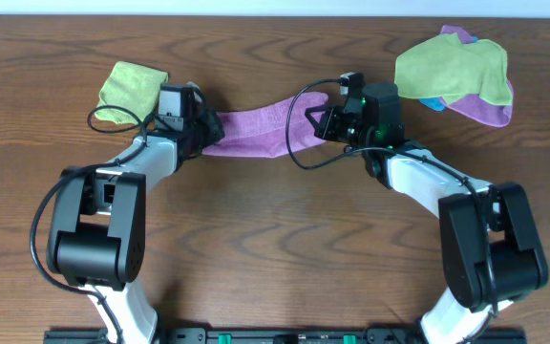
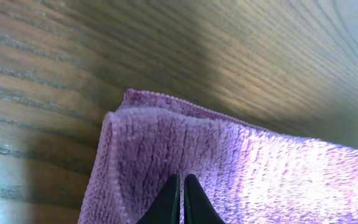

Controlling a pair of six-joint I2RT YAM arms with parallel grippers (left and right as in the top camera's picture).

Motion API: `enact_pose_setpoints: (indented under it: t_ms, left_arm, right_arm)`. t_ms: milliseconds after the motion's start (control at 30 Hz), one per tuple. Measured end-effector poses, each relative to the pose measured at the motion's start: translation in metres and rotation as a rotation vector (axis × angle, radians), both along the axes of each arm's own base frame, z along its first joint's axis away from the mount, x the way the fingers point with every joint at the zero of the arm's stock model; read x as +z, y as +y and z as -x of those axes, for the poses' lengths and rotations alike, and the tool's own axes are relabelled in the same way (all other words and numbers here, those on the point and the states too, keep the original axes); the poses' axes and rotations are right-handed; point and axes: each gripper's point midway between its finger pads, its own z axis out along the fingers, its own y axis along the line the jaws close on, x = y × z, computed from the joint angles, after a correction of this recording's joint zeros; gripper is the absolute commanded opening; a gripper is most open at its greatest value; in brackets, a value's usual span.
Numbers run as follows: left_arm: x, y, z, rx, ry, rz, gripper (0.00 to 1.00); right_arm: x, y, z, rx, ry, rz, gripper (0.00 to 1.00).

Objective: Fold the cloth
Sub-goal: 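Carry the right end of the strip leftward onto the left end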

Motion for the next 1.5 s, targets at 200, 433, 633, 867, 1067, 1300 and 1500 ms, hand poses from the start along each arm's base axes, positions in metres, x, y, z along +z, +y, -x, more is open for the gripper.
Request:
enact_pose_setpoints:
  t_ms: [200,433,633,867,1067,1300,1500]
  left_arm:
    - [0.011,-0.007,-0.008,-0.019,-0.022,0.031,0.06]
    - [0.031,-0.015,-0.02,-0.043,-0.064,0.071,0.06]
    - [0.033,-0.016,-0.022,-0.046,-0.068,0.075,0.06]
    - [0.037,-0.015,-0.025,-0.044,-0.08,0.076,0.06]
    - [0.047,-0.002,-0.031,-0.015,-0.09,0.068,0.06]
    - [0.071,0.045,-0.027,0.072,-0.101,0.009,0.06]
    - [0.083,0.081,-0.023,0.138,-0.105,-0.033,0.06]
  right_arm:
    - [0.0,0.002,0.001,0.007,0.0,-0.001,0.01]
    - [0.007,0.019,0.004,0.041,-0.016,-0.006,0.01]
    - [0.023,0.042,0.003,0.078,-0.056,-0.007,0.01]
    - [0.023,0.061,0.01,0.11,-0.06,0.055,0.01]
    - [0.034,0.072,0.006,0.123,-0.096,0.079,0.01]
    - [0.025,0.092,-0.012,0.152,-0.085,0.102,0.01]
    - [0.015,0.12,-0.014,0.217,-0.081,0.131,0.01]
